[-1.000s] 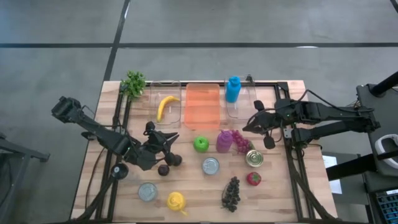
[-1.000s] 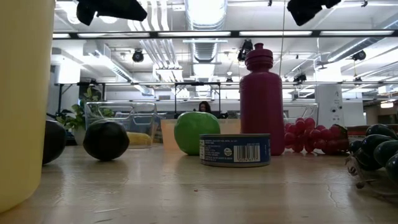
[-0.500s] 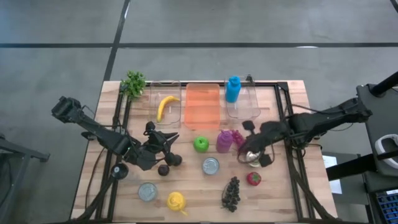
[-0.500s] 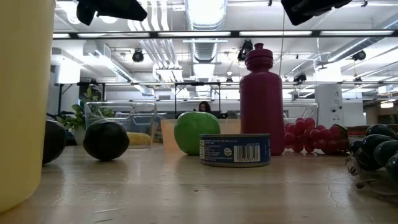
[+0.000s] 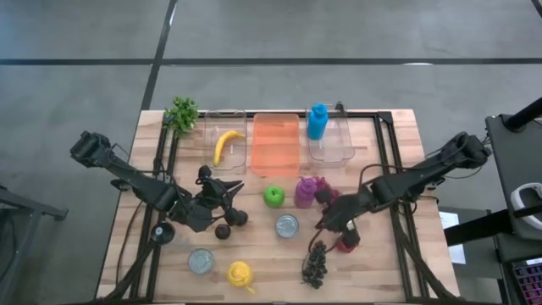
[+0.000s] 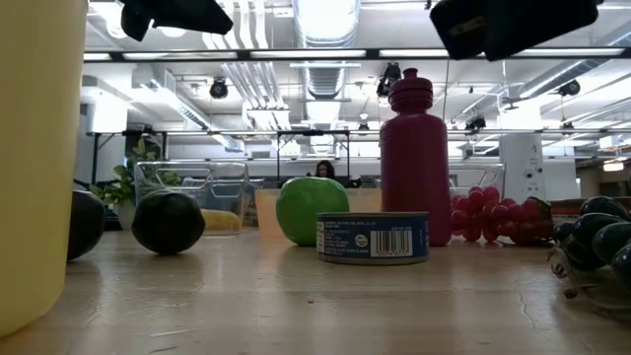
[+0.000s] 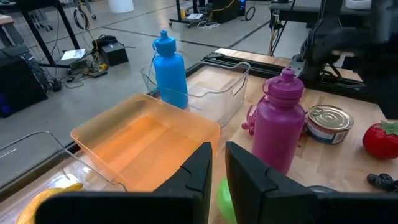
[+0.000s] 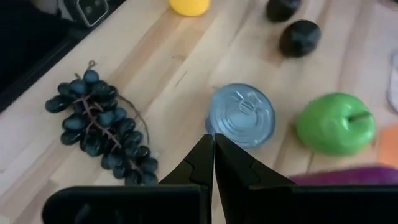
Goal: Pick & Place Food Item
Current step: Put the blue tuna can into the orange bin
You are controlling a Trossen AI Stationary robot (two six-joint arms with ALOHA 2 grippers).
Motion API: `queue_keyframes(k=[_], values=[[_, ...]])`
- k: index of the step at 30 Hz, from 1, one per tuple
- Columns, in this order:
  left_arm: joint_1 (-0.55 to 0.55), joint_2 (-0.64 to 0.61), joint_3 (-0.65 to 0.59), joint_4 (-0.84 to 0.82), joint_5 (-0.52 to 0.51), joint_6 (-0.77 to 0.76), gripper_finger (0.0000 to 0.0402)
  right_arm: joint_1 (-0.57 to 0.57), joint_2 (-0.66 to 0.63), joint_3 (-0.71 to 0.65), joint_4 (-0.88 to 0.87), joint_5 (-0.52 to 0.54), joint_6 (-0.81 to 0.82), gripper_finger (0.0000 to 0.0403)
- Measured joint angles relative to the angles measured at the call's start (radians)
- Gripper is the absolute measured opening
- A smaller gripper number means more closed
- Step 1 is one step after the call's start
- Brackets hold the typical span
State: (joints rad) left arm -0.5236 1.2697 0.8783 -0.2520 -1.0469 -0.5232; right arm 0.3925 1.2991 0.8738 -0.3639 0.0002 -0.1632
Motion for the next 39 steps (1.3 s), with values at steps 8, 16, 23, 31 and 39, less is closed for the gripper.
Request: queue_keyframes(k=[8,16,23,31,39], values=[[0.0,0.0,0.0,0.0,0.0,0.0,0.0047,-0.003,0.142,-0.001,0.053,0.0,-0.061,0.0008],[0.0,0.0,0.0,0.0,0.0,0.001,0.0047,-0.003,0.26,0.013,0.091,0.0,-0.14,0.0008],[0.001,0.0,0.0,0.0,0.0,0.001,0.0047,-0.003,0.353,0.072,0.092,0.001,-0.191,0.0008],[0.002,0.0,0.0,0.0,0.0,0.003,0.0047,-0.004,0.414,0.128,0.094,0.007,-0.235,0.0008],[0.002,0.0,-0.001,-0.001,0.0,0.003,0.0047,-0.029,0.417,0.132,0.093,0.011,-0.241,0.0008]])
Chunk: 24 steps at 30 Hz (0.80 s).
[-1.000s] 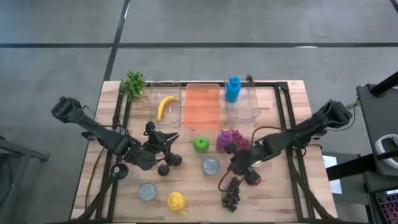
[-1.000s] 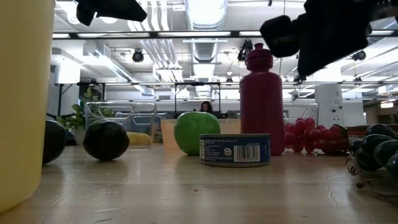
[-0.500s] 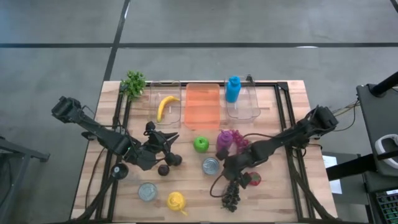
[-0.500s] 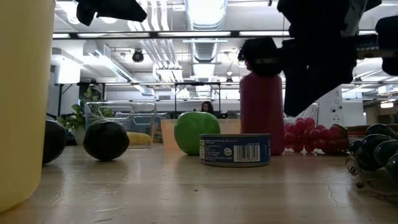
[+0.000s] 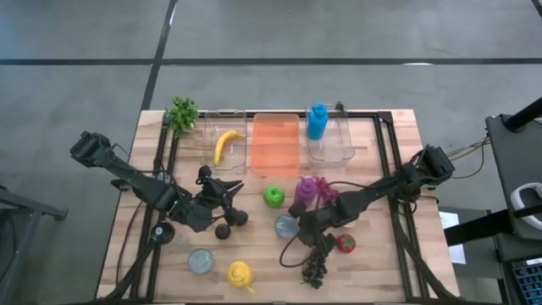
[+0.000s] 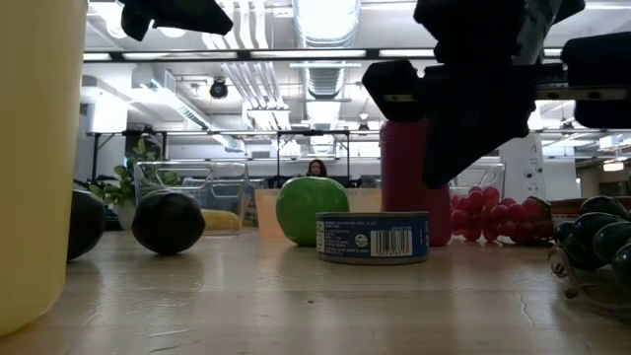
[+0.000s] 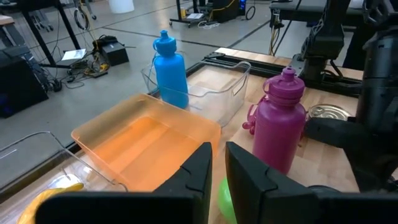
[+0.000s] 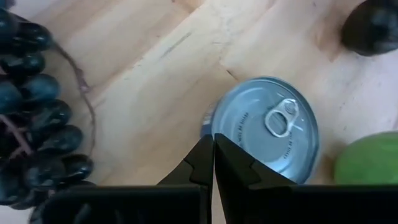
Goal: Pick & Place Food Item
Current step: Put the blue tuna can into the orange bin
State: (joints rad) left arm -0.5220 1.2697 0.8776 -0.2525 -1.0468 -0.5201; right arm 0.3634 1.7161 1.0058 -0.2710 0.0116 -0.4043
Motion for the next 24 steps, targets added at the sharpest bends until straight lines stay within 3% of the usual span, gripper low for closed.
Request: queue_keyframes(k=[24], values=[[0.0,0.0,0.0,-0.001,0.0,-0.001,0.0047,-0.024,0.036,-0.002,-0.002,-0.011,-0.017,0.0008]])
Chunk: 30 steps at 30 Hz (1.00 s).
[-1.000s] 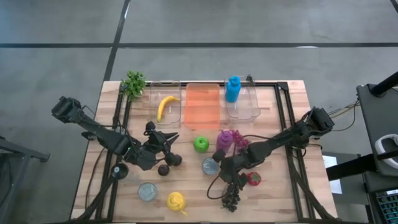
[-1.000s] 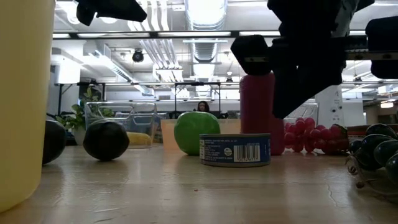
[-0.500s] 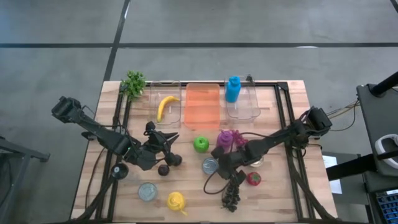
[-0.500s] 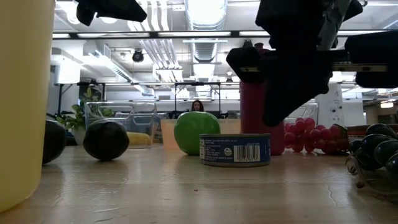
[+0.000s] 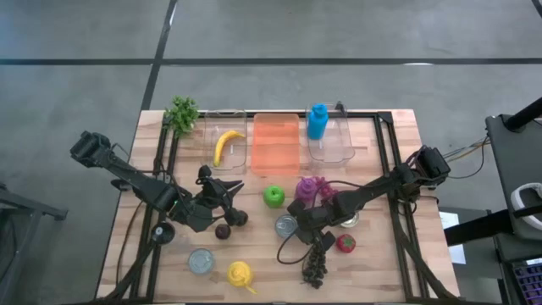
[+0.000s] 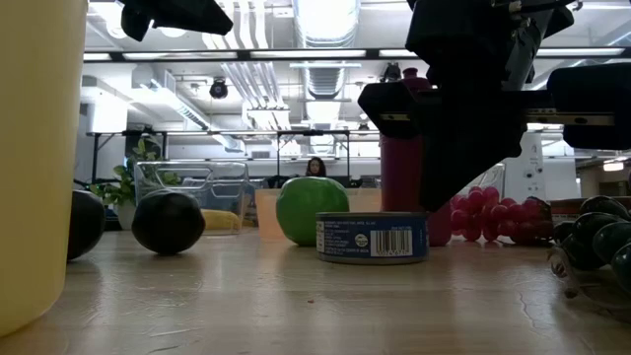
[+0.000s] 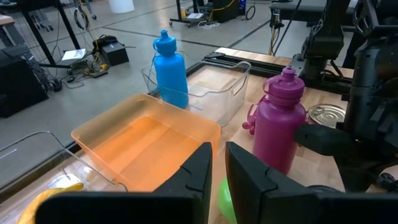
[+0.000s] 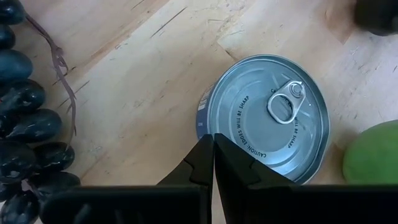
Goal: Pick & Place Food Item
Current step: Put the blue tuna can into the orange bin
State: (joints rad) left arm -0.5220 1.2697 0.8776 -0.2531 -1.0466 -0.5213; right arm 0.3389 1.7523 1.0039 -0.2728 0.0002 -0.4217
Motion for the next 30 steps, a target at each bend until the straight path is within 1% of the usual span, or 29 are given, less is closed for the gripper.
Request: queue_keyframes(k=[13,30], values=[[0.0,0.0,0.0,0.0,0.0,-0.002,0.0047,0.0,0.025,0.002,0.007,0.002,0.003,0.0009],[0.0,0.0,0.0,-0.002,0.0,0.0,0.0047,0.0,0.026,0.0,-0.008,0.002,0.027,0.0009]])
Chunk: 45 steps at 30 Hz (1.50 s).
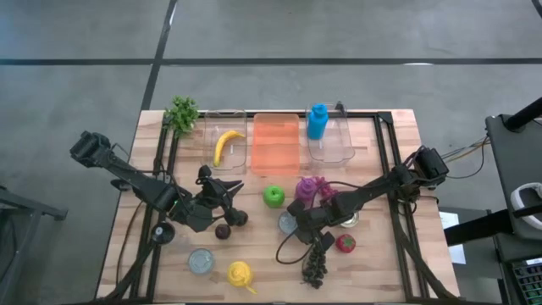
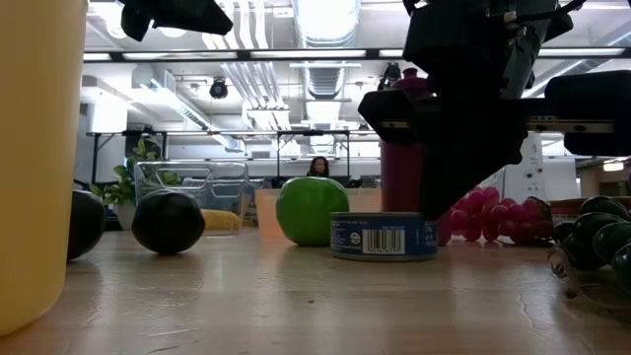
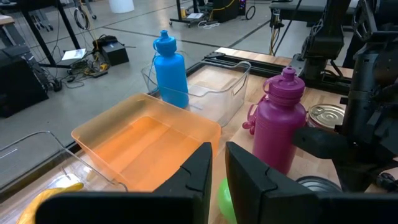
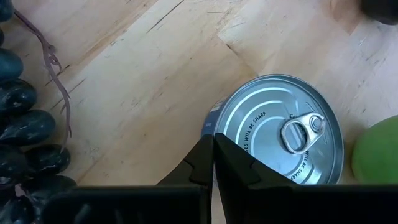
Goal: Pick & Place Food Item
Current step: Put the blue tuna can into the orange bin
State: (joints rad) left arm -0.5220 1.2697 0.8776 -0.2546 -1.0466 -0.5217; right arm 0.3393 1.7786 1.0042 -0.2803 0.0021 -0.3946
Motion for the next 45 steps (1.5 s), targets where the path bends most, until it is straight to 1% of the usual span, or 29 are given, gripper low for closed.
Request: queue_keyframes(k=[15,28,32,45], values=[[0.0,0.0,0.0,-0.001,0.0,0.001,0.0047,0.001,0.0,0.0,-0.009,-0.003,0.002,0.0009],[0.0,0.0,0.0,-0.002,0.0,0.001,0.0047,0.002,0.001,-0.002,-0.034,-0.04,0.002,0.0008],[0.0,0.0,0.0,-0.002,0.0,0.001,0.0047,0.0,0.01,-0.01,-0.062,-0.034,0.003,0.0008],[0.0,0.0,0.0,-0.002,0.0,0.0,0.0047,0.001,0.006,-0.005,-0.055,-0.031,0.021,0.0008]])
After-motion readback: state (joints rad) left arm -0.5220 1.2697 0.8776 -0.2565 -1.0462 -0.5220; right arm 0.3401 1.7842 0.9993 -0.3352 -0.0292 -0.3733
